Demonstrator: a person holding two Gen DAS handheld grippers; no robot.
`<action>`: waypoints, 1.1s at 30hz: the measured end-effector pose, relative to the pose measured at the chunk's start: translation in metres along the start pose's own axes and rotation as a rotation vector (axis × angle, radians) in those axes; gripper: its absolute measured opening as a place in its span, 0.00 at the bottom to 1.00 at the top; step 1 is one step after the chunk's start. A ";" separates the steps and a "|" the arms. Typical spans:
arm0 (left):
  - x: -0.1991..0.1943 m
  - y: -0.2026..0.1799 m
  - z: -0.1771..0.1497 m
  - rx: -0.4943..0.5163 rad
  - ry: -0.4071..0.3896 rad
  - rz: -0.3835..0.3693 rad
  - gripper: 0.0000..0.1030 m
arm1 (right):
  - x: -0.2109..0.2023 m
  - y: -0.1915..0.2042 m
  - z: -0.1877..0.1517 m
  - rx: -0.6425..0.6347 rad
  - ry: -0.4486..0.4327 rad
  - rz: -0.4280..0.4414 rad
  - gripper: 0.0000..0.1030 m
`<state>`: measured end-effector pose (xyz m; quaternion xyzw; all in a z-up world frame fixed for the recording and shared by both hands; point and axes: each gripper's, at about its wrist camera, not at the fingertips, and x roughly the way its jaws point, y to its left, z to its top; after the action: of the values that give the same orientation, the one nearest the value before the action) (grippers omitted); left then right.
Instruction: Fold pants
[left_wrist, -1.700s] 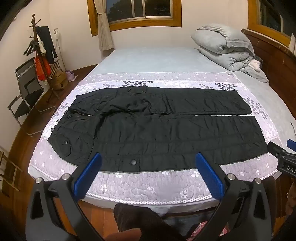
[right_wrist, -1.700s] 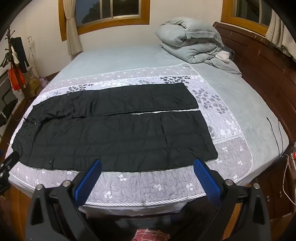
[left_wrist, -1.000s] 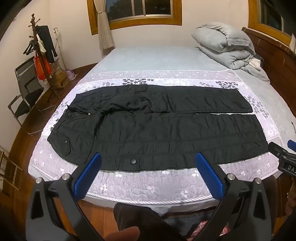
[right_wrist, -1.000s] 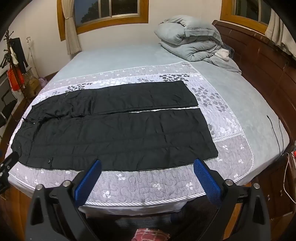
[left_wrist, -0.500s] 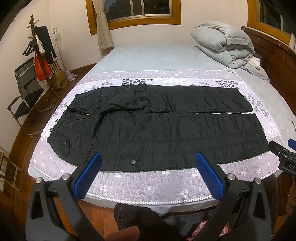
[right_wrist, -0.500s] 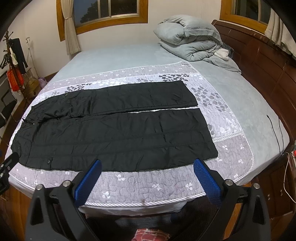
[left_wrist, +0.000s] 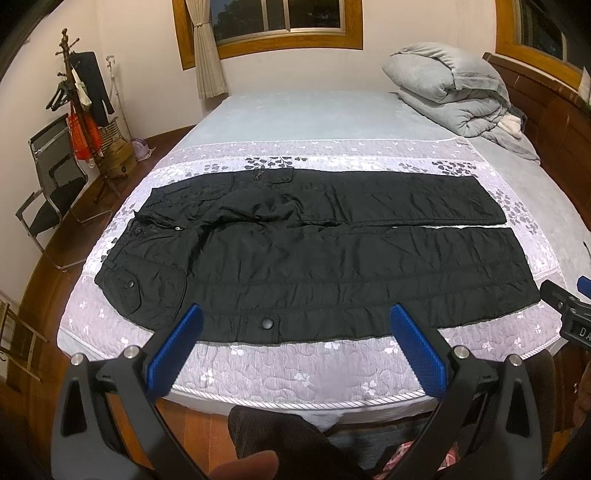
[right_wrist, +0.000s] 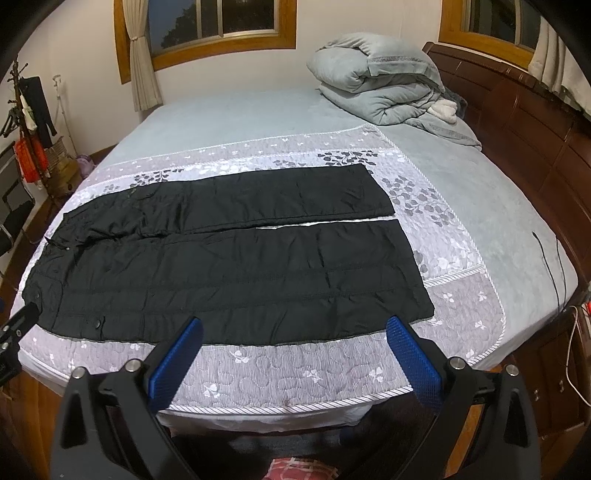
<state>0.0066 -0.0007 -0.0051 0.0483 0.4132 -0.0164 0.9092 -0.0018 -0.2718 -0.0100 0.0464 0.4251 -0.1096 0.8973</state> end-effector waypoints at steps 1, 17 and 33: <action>0.000 0.000 0.000 0.001 0.000 0.001 0.98 | 0.000 0.000 0.000 -0.001 0.000 0.001 0.97; 0.005 -0.004 0.000 0.015 0.005 0.004 0.98 | 0.001 -0.003 0.002 0.008 0.001 0.005 0.97; 0.010 -0.004 -0.001 0.011 0.013 0.003 0.98 | 0.006 -0.004 0.001 0.003 0.005 -0.002 0.97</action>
<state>0.0119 -0.0043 -0.0133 0.0538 0.4191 -0.0171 0.9062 0.0019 -0.2765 -0.0135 0.0475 0.4270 -0.1112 0.8961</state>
